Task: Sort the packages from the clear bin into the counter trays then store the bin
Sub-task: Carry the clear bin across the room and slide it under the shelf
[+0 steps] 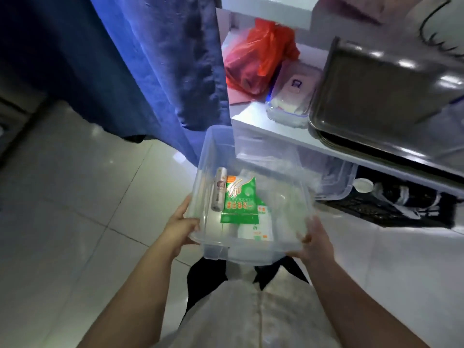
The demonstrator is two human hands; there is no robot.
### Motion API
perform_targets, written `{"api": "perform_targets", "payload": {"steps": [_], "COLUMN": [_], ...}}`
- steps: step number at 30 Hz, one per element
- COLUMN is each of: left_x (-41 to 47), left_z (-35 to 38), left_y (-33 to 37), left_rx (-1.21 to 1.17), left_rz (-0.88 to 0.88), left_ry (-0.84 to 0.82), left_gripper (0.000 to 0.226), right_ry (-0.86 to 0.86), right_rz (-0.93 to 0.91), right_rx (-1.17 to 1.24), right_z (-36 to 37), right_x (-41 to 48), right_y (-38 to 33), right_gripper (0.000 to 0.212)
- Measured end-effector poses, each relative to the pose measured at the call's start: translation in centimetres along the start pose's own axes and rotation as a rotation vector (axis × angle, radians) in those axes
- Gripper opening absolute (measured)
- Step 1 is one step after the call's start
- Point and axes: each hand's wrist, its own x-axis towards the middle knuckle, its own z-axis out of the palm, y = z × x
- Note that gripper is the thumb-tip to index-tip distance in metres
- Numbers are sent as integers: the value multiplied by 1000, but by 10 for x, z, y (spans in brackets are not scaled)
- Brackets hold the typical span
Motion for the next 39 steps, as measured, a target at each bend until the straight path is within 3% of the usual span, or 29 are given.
{"api": "perform_targets", "payload": {"steps": [3, 6, 10, 13, 14, 16, 19, 22, 25, 30, 33, 35, 39], "left_x": [48, 100, 173, 217, 231, 261, 294, 320, 334, 338, 324, 310, 262], "left_z": [-7, 1, 9, 18, 23, 33, 48, 60, 70, 82, 84, 82, 90], "left_y": [20, 36, 46, 45, 42, 34, 30, 32, 38, 44, 48, 45, 35], "left_rx": [54, 75, 39, -147, -239, -340, -347, -363, -403, -449, -252, -84, 235], "left_rz": [-7, 18, 69, 44, 17, -7, 51, 73, 73, 61, 70, 219, 557], "left_ry": [-102, -135, -157, -211, -241, -268, -299, -287, -291, -203, 70, 219, 249], "left_gripper": [89, 83, 71, 26, 24, 47, 35, 58, 58, 51, 30, 19, 28], "right_ry": [97, 78, 74, 51, 65, 90, 113, 137, 126, 105, 104, 68, -29], "right_rz": [8, -92, -162, -244, -270, -330, -397, -380, -400, -355, -297, -304, -308], "right_rx": [144, 249, 256, 193, 167, 113, 133, 235, 272, 297, 233, 130, 84], "right_z": [21, 42, 79, 102, 107, 116, 124, 135, 139, 128, 125, 119, 87], "right_x": [3, 26, 82, 128, 142, 166, 207, 230, 243, 259, 260, 253, 221], "right_y": [19, 27, 18, 19, 19, 17, 12, 5, 4, 1, 0, 4, 15], "right_gripper": [46, 23, 77, 82, 81, 77, 76, 82, 81, 76, 66, 61, 49]}}
